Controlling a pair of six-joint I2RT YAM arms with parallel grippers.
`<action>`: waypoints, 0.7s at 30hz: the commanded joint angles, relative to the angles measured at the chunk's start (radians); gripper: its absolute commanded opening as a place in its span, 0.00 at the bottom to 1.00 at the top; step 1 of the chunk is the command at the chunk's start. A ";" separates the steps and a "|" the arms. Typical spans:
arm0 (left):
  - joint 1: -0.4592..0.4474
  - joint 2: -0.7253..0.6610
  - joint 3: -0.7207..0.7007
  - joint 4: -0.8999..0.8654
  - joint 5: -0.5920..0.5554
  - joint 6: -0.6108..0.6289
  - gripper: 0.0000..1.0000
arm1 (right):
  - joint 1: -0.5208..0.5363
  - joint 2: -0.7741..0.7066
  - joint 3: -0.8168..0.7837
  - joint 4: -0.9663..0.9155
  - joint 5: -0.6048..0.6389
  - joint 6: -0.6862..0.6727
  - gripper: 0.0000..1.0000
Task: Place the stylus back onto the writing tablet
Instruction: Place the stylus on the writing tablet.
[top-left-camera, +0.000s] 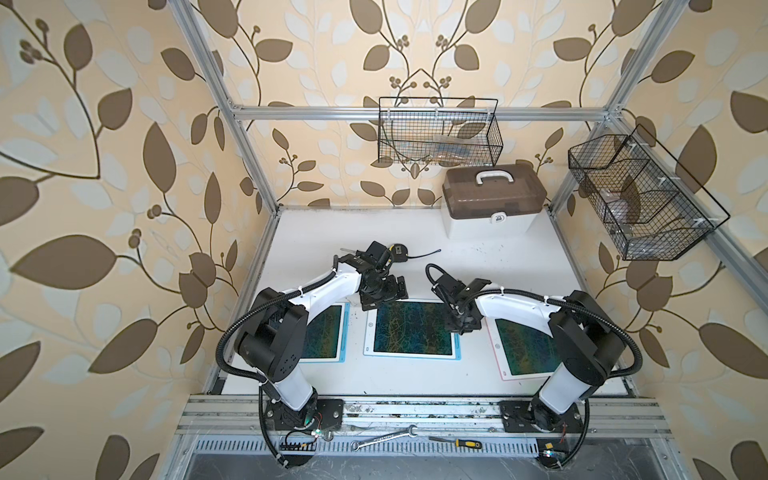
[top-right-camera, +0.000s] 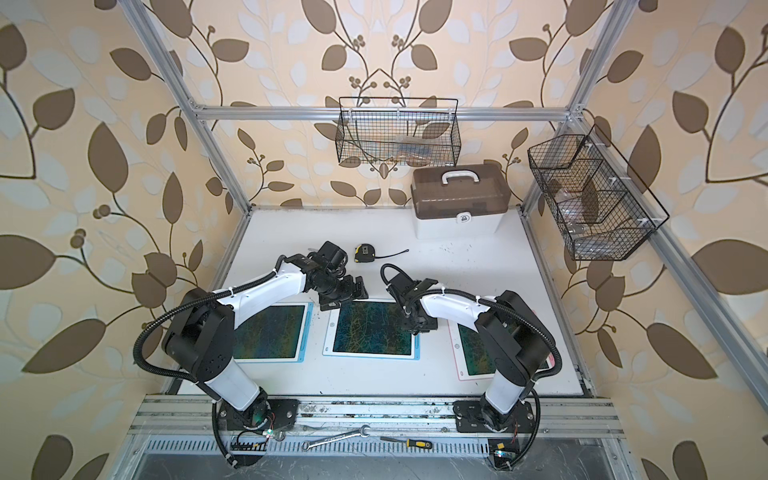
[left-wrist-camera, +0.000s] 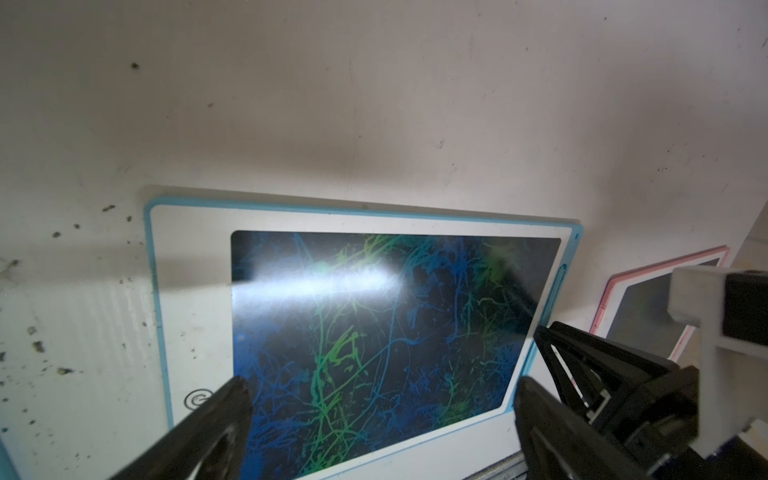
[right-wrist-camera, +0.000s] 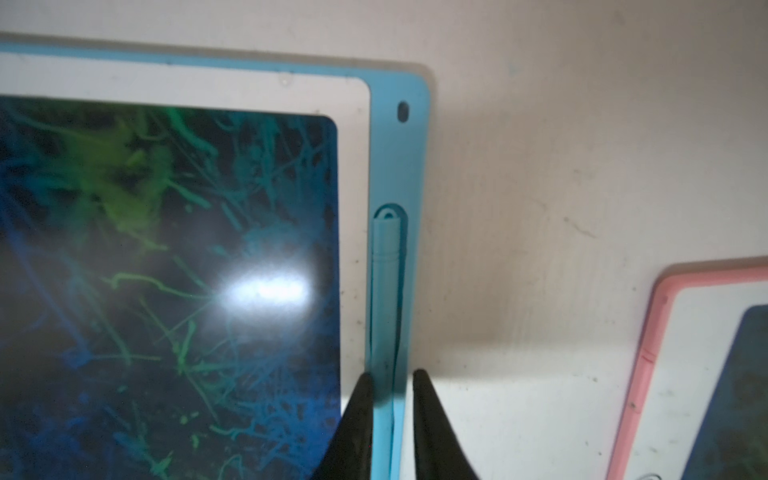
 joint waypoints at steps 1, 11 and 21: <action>-0.005 -0.013 0.026 -0.012 0.005 0.014 0.99 | 0.005 0.002 0.027 -0.014 0.022 0.006 0.21; -0.006 -0.015 0.028 -0.013 0.002 0.014 0.99 | 0.004 0.003 0.031 -0.002 0.020 0.004 0.23; -0.005 -0.019 0.025 -0.011 0.002 0.013 0.99 | 0.022 -0.009 0.067 -0.025 0.046 -0.006 0.30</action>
